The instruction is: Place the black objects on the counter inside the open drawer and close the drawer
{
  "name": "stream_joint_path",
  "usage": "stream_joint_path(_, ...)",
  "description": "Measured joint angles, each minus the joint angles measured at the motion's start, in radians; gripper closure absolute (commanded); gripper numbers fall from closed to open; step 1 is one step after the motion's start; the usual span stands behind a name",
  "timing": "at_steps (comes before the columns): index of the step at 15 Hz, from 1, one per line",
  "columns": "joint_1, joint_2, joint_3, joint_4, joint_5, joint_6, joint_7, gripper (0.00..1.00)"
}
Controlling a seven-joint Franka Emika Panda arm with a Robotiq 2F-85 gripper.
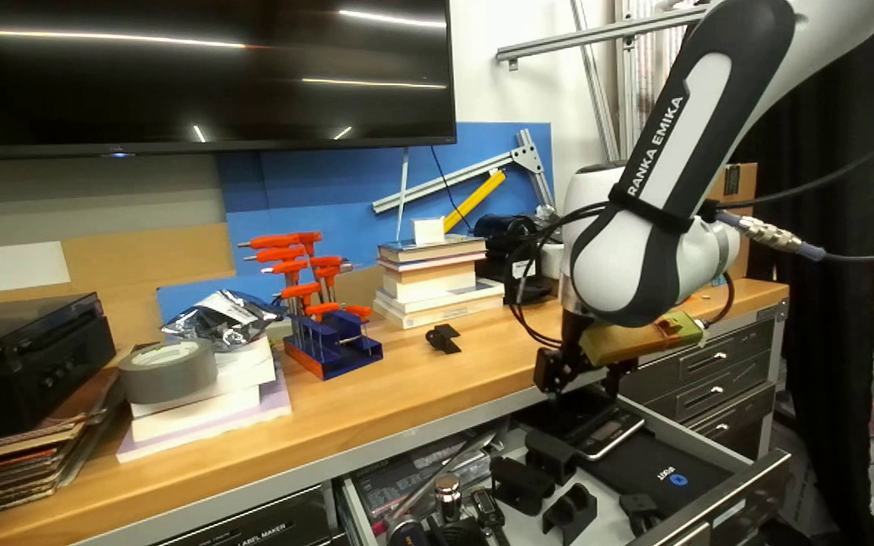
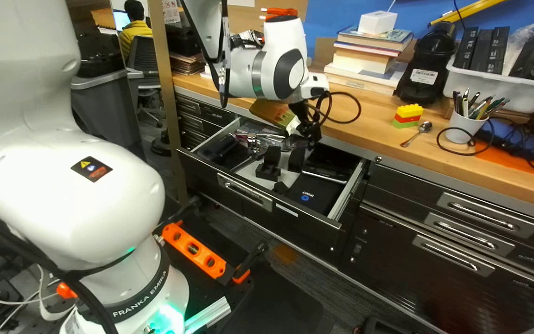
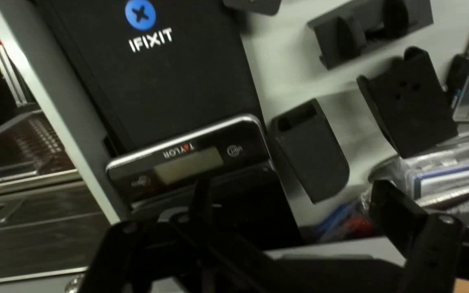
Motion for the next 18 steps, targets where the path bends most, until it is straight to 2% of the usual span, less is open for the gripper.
stream_joint_path(4, -0.004, -0.043, 0.052, 0.092, -0.036, -0.073, 0.021, 0.00)
stream_joint_path(8, -0.032, -0.020, 0.130, 0.217, 0.013, -0.156, -0.007, 0.00)
stream_joint_path(12, -0.061, 0.074, 0.181, 0.393, 0.106, -0.265, -0.087, 0.00)
stream_joint_path(18, -0.092, 0.274, 0.217, 0.681, 0.194, -0.398, -0.174, 0.00)
